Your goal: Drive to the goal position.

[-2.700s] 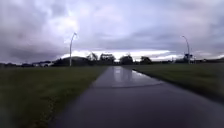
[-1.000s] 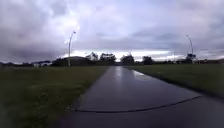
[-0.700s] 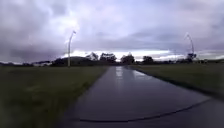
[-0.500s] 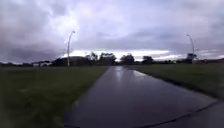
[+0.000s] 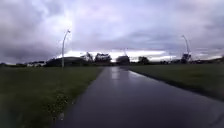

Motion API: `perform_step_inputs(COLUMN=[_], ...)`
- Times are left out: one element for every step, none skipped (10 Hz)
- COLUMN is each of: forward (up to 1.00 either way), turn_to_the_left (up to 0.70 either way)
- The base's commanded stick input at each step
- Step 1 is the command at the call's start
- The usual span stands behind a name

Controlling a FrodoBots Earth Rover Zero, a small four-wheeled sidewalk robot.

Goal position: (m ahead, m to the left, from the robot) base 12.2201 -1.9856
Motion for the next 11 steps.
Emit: perform_step_inputs(forward=[0.70,0.70,0.70,0.70,0.70,0.70,0.70,0.70,0.70,0.70,0.70], turn_to_the_left=[0.00,0.00,0.00,0.00,0.00,0.00,0.00,0.00,0.00,0.00,0.00])
